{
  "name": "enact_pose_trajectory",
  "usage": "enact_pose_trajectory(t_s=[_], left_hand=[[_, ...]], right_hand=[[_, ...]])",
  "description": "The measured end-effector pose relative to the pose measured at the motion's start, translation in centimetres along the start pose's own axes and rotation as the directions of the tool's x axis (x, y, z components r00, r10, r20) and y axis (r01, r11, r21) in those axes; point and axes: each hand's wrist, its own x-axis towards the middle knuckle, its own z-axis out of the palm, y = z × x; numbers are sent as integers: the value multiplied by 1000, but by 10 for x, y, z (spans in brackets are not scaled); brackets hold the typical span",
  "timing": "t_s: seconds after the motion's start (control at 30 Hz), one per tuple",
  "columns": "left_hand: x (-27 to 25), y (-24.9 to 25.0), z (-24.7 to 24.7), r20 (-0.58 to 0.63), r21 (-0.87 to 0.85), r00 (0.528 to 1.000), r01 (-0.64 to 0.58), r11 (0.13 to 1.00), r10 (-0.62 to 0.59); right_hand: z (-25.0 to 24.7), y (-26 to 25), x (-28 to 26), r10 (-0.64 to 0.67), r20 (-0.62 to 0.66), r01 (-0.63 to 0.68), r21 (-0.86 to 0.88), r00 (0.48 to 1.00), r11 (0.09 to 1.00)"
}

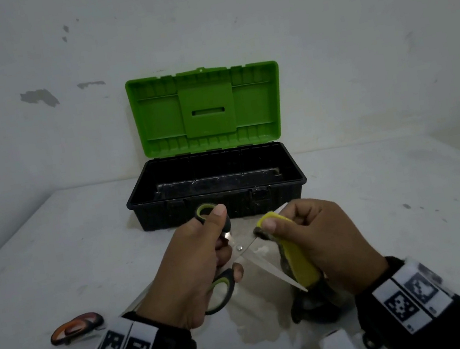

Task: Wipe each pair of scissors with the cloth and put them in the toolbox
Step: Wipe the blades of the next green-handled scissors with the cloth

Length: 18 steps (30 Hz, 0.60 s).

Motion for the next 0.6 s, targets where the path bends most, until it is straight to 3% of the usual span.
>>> enact_pose_trajectory(t_s=[0.23, 0.43, 0.6], left_hand=[[-1, -3, -7, 17, 37, 997, 73, 997, -74], [-3, -8, 1, 102, 178, 989, 92, 980, -111], [5, -13, 5, 61, 222, 994, 77, 972, -93]], right_hand=[[-44, 2, 34, -94, -132, 49, -308, 987, 950], [-42, -3, 56, -169, -121, 74, -558, 978, 826], [-18, -14, 48, -236, -53, 172, -535, 970, 827]])
